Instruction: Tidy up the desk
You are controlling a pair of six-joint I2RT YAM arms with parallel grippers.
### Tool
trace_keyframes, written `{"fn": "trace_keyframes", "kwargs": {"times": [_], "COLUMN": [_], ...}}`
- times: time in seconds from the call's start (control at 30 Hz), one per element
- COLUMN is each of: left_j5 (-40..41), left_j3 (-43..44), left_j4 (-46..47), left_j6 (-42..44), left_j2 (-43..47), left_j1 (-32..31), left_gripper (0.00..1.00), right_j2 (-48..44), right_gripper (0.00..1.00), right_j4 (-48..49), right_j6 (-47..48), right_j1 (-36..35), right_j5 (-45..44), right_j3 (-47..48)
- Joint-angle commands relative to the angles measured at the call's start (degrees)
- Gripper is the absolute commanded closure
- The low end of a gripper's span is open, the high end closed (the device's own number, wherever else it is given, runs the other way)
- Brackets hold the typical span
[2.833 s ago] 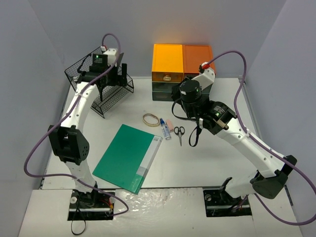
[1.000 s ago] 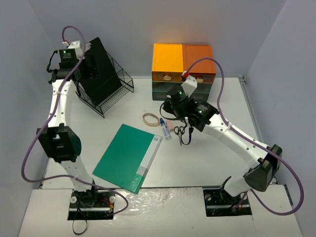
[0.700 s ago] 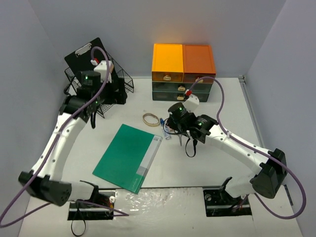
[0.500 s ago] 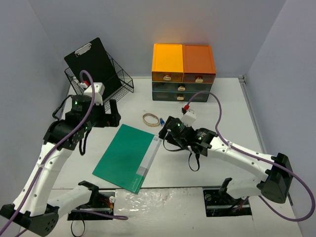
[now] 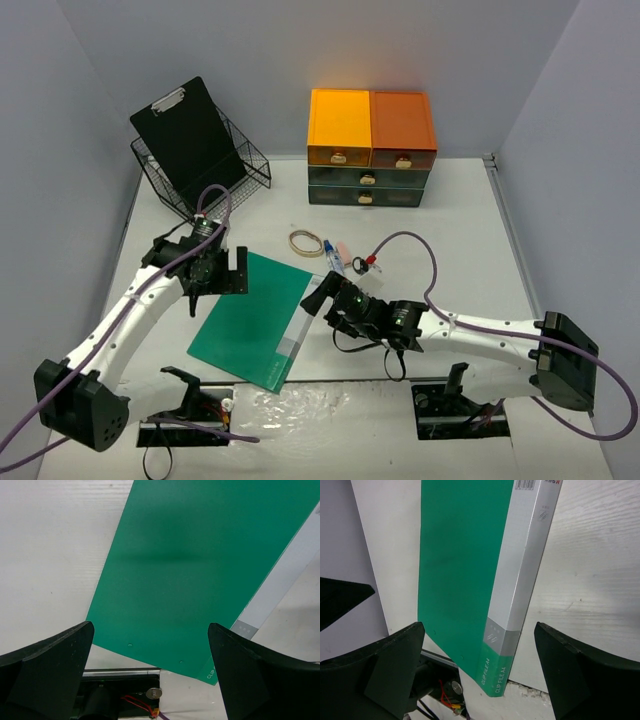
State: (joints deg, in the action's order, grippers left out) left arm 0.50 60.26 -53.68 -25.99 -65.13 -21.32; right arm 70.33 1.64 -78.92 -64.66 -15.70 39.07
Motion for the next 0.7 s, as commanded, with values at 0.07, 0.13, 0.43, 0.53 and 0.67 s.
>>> {"fn": "trace_keyframes", "kwargs": {"times": [0.07, 0.13, 0.43, 0.53, 0.67], "left_j5": [-2.8, -3.2, -4.1, -4.9, -7.6], "left_j3": [-0.3, -0.2, -1.5, -0.3, 1.2], "left_j4": [2.8, 2.7, 1.9, 0.5, 1.2], "left_j6": [-4.8, -5.1, -4.0, -3.9, -2.0], "left_j2": [-5.0, -6.0, -10.1, -12.5, -15.1], "left_j1": [0.0, 0.0, 5.7, 9.6, 13.1], "left_gripper": [0.03, 0.03, 0.03, 0.03, 0.03], "right_j2": [4.7, 5.5, 7.9, 8.4, 8.4], "right_gripper": [0.10, 0.09, 0.08, 0.07, 0.07], "right_j4": [13.8, 14.5, 23.8, 23.8, 23.8], "right_j6": [-3.0, -3.4, -7.4, -7.2, -7.0], "right_j1": [-2.0, -2.7, -3.3, -3.4, -3.4], "right_j5": [0.1, 0.0, -0.3, -0.2, -0.4], "right_j3": [-3.1, -3.3, -10.4, -10.2, -10.0]}}
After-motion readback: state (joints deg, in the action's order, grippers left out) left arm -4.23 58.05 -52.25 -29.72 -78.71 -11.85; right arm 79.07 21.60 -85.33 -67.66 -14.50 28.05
